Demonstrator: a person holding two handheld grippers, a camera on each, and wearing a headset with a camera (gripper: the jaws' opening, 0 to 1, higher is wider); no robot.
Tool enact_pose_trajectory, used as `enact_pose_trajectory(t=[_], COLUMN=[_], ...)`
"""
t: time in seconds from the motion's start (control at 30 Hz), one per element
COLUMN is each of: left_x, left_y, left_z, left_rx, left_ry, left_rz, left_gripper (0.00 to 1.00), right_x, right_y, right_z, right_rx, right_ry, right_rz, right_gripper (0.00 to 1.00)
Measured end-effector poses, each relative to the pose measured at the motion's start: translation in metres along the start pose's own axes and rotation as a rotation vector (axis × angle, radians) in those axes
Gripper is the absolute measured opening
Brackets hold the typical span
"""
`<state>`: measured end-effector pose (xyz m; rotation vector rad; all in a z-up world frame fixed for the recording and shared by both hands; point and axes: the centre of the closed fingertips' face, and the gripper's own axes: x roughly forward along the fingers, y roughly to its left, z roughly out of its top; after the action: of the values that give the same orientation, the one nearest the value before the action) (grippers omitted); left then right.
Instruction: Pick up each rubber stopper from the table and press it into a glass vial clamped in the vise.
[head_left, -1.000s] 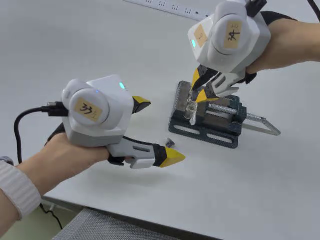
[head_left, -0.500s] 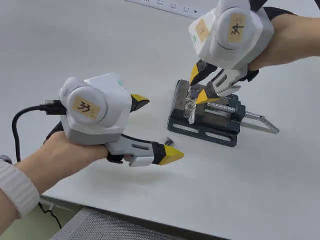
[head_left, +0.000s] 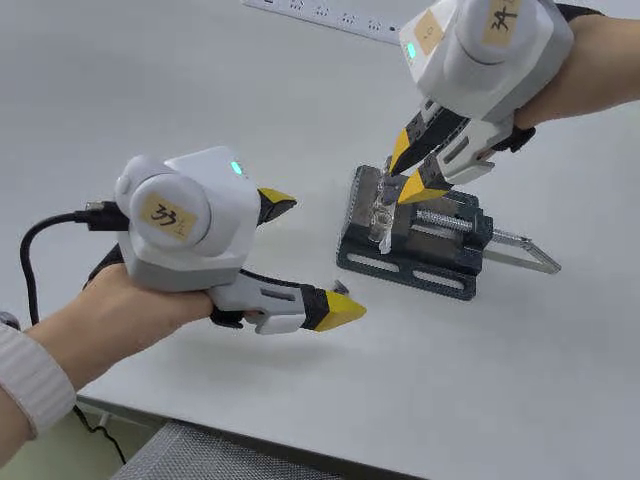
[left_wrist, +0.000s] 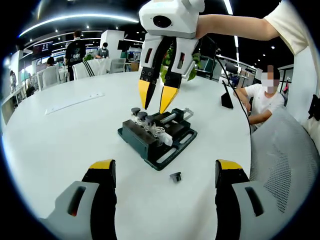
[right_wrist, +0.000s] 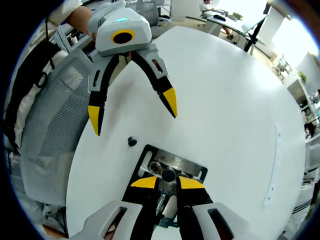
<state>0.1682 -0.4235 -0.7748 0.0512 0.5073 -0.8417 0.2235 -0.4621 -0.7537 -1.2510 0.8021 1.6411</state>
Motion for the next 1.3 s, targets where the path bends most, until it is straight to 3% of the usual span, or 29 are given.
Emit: enact_pose_trajectory(t=[0.63,1.3], left_x=[0.000,0.001], left_y=[0.001,0.000], left_z=[-0.004,-0.006], left_rx=[-0.007,-0.011], left_ry=[0.008,0.013], left_rz=[0.000,-0.003], left_gripper=[0.80,0.79], right_x=[0.010,0.010], right_y=[-0.002,-0.001], right_z=[-0.001,-0.003], right_rx=[0.014,0.010], right_ry=[-0.001,0.014], right_rz=[0.030,0.039], right_gripper=[0.01,0.00])
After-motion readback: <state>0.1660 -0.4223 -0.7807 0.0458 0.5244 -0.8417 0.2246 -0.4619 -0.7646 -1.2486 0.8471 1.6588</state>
